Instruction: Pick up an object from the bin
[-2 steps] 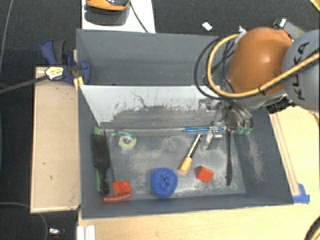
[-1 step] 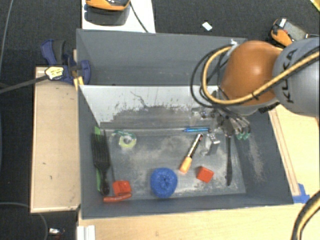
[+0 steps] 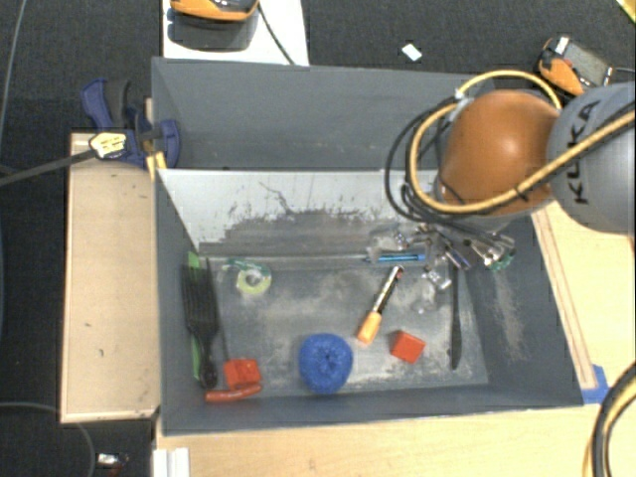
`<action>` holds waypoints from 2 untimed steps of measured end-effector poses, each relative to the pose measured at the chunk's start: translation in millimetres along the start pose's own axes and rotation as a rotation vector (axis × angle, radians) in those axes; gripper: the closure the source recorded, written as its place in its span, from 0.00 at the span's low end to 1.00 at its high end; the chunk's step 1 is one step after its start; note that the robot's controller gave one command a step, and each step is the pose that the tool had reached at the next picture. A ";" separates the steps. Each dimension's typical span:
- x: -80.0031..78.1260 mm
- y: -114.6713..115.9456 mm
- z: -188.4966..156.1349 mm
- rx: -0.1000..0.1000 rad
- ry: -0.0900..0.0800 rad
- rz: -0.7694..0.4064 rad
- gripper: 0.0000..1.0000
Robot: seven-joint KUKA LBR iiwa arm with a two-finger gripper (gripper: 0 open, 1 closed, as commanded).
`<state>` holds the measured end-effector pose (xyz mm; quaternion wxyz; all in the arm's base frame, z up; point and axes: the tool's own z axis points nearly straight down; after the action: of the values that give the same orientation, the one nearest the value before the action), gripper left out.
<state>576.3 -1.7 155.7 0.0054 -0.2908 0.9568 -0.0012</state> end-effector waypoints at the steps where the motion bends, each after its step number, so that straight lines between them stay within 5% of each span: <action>1: -3.7 -16.3 2.1 -0.002 0.002 -0.122 0.00; 2: -8.9 -2.9 64.8 0.002 -0.002 -0.368 0.00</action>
Offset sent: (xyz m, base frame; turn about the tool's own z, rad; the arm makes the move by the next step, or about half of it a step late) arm 0.0070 0.0075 -0.0857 -0.4158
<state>586.0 0.9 91.0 0.0061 -0.4611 0.8873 -0.0027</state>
